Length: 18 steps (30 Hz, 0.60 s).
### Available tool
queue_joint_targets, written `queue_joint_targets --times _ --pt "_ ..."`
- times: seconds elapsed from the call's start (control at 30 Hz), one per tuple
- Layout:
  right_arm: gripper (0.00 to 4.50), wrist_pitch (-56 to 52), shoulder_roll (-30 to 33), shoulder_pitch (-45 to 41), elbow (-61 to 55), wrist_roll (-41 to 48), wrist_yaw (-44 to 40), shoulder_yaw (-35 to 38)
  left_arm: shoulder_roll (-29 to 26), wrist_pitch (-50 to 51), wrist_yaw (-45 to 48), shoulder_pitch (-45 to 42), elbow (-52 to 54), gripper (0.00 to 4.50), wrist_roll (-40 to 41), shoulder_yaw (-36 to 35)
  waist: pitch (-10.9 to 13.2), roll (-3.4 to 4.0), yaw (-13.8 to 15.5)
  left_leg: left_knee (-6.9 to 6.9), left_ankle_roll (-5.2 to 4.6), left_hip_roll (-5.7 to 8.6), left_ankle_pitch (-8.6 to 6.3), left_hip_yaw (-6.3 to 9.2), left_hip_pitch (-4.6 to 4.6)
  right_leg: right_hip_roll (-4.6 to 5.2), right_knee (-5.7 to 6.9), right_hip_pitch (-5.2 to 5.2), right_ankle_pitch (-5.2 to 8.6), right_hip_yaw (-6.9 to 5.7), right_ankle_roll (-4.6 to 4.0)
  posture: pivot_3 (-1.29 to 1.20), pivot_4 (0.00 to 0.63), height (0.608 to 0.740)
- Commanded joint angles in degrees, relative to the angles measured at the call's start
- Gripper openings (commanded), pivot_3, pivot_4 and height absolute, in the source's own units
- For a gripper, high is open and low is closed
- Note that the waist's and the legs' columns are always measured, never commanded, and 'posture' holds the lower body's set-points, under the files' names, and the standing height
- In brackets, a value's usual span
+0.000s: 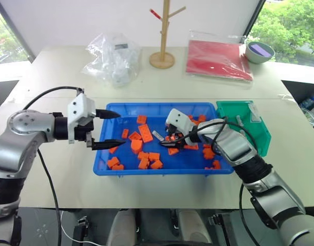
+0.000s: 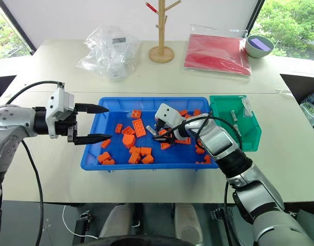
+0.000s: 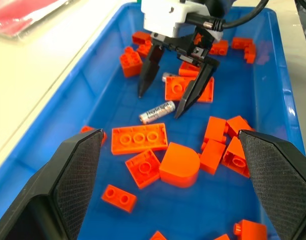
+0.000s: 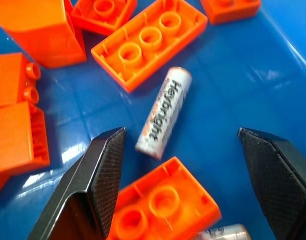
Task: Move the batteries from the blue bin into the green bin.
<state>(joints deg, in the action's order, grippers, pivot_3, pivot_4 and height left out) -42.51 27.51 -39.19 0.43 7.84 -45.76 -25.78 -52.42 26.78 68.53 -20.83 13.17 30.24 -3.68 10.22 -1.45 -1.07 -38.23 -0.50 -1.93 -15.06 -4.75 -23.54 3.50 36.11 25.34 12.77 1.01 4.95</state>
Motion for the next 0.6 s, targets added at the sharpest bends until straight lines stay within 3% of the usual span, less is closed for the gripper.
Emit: queue_joint_targets --times 0.03,0.2,0.37,0.6 --pt "2.75 1.8 -0.7 -1.3 0.5 -1.7 -0.4 -0.2 1.1 -2.5 -1.1 0.4 -1.0 4.50 -0.2 -2.5 0.0 0.00 0.0 0.00 0.00 0.00 0.00 0.01 0.00 0.00 0.00 0.00 0.00 -0.01 0.00 0.00 0.150 0.736" --pt "0.12 1.3 -0.8 -1.7 0.0 -1.6 -1.2 0.9 3.2 -5.5 -2.3 0.8 -2.6 4.50 -0.6 -3.3 0.0 0.00 0.2 -0.01 0.00 0.00 0.00 0.00 0.00 0.03 0.00 -0.03 0.00 -0.01 0.00 0.00 0.150 0.736" --pt "0.04 -2.5 -1.0 -2.5 -1.4 1.0 -1.4 4.3 5.0 -6.9 -2.7 1.4 -3.1 4.50 0.5 -4.4 0.0 0.00 0.2 0.00 0.00 0.00 0.00 0.00 0.01 0.03 0.00 -0.02 0.00 -0.02 0.00 0.00 0.150 0.736" --pt "0.04 -19.8 3.2 -6.3 -8.8 13.0 -0.3 24.1 6.1 -6.5 -3.2 2.4 -3.1 4.50 1.6 -5.2 0.0 0.00 0.4 0.00 0.00 -0.02 0.00 0.08 -0.01 0.06 0.00 -0.01 -0.08 -0.02 0.14 0.00 0.150 0.736"
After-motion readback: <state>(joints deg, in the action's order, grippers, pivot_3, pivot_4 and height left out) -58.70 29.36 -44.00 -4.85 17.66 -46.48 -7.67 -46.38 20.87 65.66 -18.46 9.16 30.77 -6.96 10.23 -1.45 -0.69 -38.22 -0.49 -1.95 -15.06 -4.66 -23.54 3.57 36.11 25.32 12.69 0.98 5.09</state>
